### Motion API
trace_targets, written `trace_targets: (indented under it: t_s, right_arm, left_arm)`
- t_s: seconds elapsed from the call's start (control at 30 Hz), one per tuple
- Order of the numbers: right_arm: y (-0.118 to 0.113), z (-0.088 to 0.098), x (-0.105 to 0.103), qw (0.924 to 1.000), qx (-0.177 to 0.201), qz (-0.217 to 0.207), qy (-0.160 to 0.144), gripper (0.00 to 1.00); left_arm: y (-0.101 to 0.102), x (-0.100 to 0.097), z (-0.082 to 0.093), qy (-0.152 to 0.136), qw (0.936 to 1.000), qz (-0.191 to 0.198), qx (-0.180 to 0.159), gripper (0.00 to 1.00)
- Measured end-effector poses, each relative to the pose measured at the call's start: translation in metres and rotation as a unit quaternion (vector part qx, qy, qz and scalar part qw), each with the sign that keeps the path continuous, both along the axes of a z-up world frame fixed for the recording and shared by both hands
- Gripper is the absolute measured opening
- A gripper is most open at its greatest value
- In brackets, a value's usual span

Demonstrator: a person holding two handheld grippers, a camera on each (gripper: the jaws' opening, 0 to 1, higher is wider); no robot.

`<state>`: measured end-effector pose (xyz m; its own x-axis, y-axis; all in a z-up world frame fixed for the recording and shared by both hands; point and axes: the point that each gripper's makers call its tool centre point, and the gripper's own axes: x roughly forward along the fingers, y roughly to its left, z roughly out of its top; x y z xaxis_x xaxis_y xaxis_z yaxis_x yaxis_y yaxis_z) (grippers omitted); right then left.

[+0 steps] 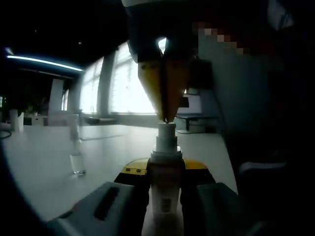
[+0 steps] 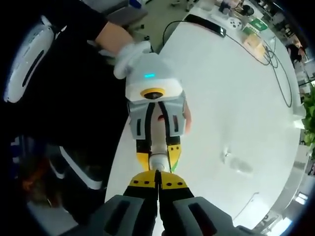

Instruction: Clamp pump bottle remove cover press pump head put on cover

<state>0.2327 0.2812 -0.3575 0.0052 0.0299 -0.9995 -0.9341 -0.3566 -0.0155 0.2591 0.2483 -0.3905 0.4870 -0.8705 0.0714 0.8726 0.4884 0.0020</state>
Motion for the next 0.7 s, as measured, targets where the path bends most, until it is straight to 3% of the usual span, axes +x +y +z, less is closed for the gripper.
trace_targets:
  t_s: [0.7]
  right_arm:
    - [0.0002,-0.0030,0.0002,1.0000,-0.005,0.000,-0.005,0.00]
  left_arm:
    - [-0.0005,-0.0013,0.0002,0.000,1.0000,0.001,0.000,0.14]
